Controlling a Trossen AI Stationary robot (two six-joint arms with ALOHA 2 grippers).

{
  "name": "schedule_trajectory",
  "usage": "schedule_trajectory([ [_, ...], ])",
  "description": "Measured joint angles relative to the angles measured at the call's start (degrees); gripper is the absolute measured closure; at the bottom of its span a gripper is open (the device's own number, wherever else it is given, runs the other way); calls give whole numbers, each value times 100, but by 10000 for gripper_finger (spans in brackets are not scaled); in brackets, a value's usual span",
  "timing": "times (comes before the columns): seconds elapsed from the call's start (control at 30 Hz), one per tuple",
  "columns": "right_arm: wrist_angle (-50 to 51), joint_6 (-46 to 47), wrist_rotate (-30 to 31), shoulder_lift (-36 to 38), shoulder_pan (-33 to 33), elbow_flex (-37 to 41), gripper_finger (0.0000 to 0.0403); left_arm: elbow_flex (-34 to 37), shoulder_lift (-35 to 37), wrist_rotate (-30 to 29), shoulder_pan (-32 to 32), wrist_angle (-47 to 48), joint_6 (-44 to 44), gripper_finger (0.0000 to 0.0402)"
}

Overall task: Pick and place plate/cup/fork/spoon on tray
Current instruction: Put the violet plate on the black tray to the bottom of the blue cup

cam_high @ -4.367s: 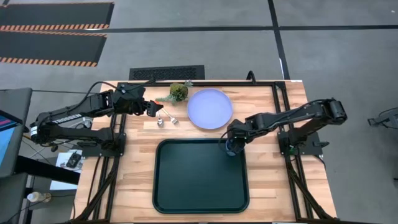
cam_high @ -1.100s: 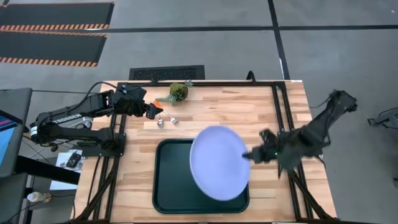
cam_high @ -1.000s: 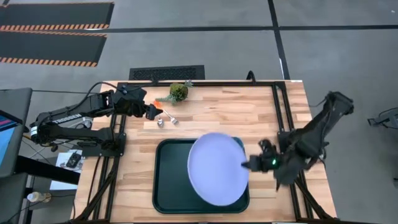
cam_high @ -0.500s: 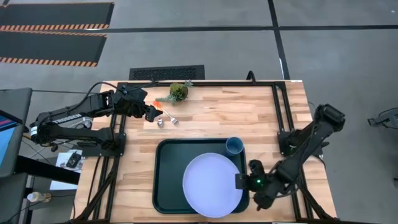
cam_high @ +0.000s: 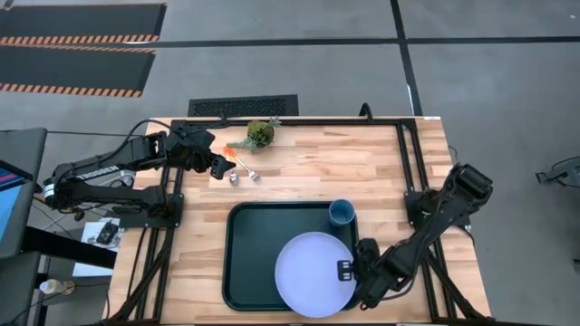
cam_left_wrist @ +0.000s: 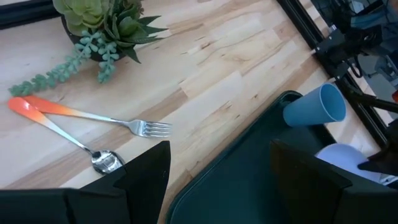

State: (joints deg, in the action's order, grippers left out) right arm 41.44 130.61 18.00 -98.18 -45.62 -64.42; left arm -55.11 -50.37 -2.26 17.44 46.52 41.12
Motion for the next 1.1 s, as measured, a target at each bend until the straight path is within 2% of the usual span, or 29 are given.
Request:
schedule_trajectory([
  [0.3, 33, -68, 32, -240, 140, -2, 396, 0, 0, -3, 1, -1, 7, 145],
  [0.53, 488, -41, -106, -246, 174, -2, 396, 0, 0, -3, -1, -1, 12, 145],
  [0.87, 1, -57, -121, -226, 226, 312, 394, 0, -1, -3, -1, 0, 13, 145],
  [1.1, 27, -61, -152, -232, 266, 358, 371, 0, 0, 6, -1, 0, 13, 145],
])
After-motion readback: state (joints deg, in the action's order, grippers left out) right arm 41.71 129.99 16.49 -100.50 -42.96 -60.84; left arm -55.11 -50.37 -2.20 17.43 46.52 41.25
